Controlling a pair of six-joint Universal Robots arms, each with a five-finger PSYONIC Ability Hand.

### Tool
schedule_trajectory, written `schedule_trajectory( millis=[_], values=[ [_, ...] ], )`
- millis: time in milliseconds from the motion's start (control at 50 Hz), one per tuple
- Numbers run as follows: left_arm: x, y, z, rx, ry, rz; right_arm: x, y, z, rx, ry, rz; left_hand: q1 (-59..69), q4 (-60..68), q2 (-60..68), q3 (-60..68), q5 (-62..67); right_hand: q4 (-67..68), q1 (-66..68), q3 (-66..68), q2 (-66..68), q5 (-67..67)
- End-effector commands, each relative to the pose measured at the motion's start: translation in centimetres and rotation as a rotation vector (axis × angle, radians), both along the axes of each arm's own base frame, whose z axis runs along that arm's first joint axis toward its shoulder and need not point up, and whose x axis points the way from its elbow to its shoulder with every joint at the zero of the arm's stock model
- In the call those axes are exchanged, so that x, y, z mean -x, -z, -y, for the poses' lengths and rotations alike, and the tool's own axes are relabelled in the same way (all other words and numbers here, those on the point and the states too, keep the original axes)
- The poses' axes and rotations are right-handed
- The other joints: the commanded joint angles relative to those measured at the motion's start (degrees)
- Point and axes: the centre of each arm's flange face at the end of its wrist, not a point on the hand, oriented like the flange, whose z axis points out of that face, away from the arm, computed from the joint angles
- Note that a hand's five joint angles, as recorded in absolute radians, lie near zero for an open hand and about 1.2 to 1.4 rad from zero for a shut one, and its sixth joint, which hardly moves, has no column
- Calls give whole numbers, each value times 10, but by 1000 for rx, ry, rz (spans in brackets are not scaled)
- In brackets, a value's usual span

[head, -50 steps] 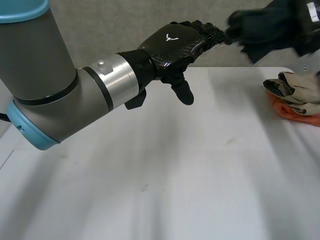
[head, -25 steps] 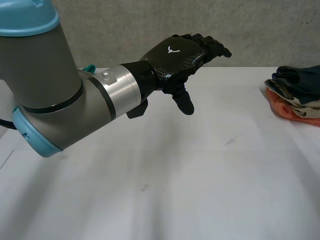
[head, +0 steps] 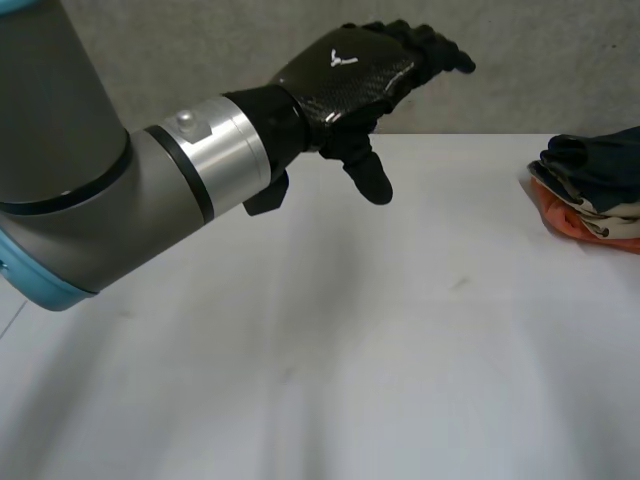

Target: Fold the laundry.

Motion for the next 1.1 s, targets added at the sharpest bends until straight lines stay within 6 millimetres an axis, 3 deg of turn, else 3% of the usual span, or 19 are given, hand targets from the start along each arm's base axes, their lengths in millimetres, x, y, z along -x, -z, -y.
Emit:
schedule_trajectory(
  millis=[20,40,100,140,160,220,300,380,400,460,480,620,700,780,940,1100],
  values=[
    [-15,-21,7,55,-88,-47,-138,-10,-44,136,-302,-67,29,30,31,38,29,-22,-29,-21,-20,-28],
    [-19,-24,12,64,-120,-54,-164,-2,-59,139,-388,-74,31,32,32,40,31,-22,-29,-21,-20,-28],
    [-48,-33,48,85,-352,-88,-202,20,-92,104,-546,-105,31,32,32,40,31,-22,-29,-21,-20,-28],
    [-77,-34,78,85,-549,-99,-217,38,-107,54,-617,-113,23,24,24,32,23,-22,-29,-21,-20,-28],
    [-88,-33,88,82,-615,-98,-227,57,-120,-9,-671,-115,19,20,21,28,19,-22,-29,-21,-20,-28],
    [-123,-22,122,85,-821,-60,-233,80,-134,-98,-705,-111,11,12,12,20,11,-22,-29,-21,-20,-28],
    [-149,25,166,115,-922,150,-231,120,-152,-282,-711,-105,11,12,12,20,11,-22,-29,-21,-20,-28],
    [-165,73,206,190,-974,333,-228,146,-163,-387,-705,-135,8,9,9,16,7,-22,-29,-21,-20,-28],
    [-176,93,225,218,-998,384,-228,150,-166,-401,-706,-146,6,7,7,15,6,-22,-29,-21,-20,-28],
    [-193,122,252,250,-1014,424,-225,165,-173,-448,-697,-179,6,7,7,15,6,-22,-29,-21,-20,-28],
    [-203,141,267,272,-997,437,-224,168,-175,-457,-696,-185,8,9,9,16,7,-22,-29,-21,-20,-28],
    [-221,211,307,287,-875,437,-216,187,-186,-529,-687,-189,48,49,49,57,48,-22,-29,-21,-20,-28],
    [-231,232,326,301,-894,426,-215,190,-188,-543,-685,-188,65,66,66,74,65,-22,-29,-21,-20,-28],
    [-240,244,339,319,-898,406,-214,194,-193,-562,-689,-187,73,74,74,82,73,-22,-29,-21,-20,-28],
    [-238,258,353,319,-847,291,-213,198,-196,-579,-688,-185,95,96,96,104,95,-22,-29,-21,-20,-28],
    [-238,251,361,409,-857,228,-213,199,-196,-581,-683,-185,104,104,105,112,103,-22,-29,-21,-20,-28]
  ],
)
